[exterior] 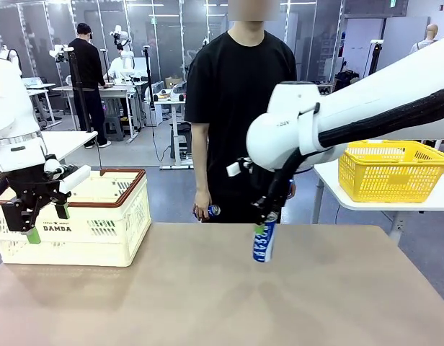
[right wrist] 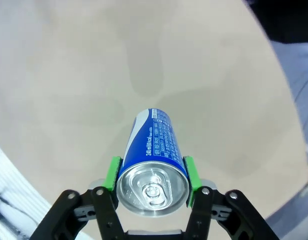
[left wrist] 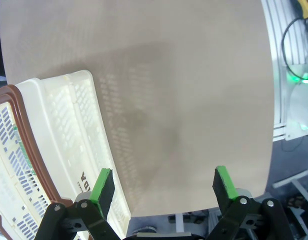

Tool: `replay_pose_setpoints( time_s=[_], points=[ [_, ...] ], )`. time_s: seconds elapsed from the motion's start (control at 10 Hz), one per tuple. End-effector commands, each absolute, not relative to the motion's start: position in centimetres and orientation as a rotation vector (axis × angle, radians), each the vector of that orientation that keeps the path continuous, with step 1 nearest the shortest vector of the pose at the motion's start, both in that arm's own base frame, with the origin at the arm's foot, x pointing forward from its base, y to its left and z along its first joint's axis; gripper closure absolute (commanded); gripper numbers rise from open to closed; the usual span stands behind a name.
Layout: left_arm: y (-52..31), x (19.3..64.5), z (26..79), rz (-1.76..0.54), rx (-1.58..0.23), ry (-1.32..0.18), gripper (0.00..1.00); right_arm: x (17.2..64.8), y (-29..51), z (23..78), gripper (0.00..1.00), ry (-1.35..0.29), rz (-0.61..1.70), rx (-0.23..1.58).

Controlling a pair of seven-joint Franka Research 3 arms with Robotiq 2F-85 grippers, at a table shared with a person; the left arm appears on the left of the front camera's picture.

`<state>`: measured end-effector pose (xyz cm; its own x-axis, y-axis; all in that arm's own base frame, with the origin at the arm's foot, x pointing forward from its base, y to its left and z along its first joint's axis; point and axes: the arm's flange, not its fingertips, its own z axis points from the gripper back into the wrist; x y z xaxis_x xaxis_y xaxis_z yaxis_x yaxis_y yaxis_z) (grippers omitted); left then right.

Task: Place the drinks into the Shopping basket.
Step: Pick up one drink and place it into the Shopping basket.

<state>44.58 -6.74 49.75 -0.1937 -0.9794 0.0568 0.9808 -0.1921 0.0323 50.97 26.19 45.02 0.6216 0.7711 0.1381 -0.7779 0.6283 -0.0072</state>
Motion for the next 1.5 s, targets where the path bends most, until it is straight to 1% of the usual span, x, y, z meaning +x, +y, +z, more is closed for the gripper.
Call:
replay_pose_setpoints(
  time_s=[0.0,0.3,0.6,0.8,1.2,1.3,1.4],
  points=[
    [-6.8,44.6,49.9,-1.749,-0.013,-0.062,0.00,51.8,29.1,44.5,0.88,-0.127,1.024,0.064],
    [-6.8,44.6,49.9,-1.749,-0.013,-0.062,0.00,51.5,33.2,43.1,0.88,-0.151,1.073,0.085],
    [-6.8,44.6,49.9,-1.749,-0.013,-0.062,0.00,51.5,35.5,40.6,0.88,-0.122,1.085,0.084],
    [-6.8,44.6,49.9,-1.749,-0.013,-0.062,0.00,51.4,36.5,39.0,0.88,-0.109,1.106,0.066],
    [-6.8,44.6,49.9,-1.749,-0.013,-0.062,0.00,50.9,37.4,38.0,0.88,-0.095,1.130,0.021],
    [-6.8,44.6,49.9,-1.749,-0.013,-0.062,0.00,50.7,37.4,38.0,0.22,-0.092,1.139,0.011],
    [-6.8,44.6,49.9,-1.749,-0.013,-0.062,0.00,50.6,37.5,38.0,0.22,-0.090,1.145,-0.008]
  ],
)
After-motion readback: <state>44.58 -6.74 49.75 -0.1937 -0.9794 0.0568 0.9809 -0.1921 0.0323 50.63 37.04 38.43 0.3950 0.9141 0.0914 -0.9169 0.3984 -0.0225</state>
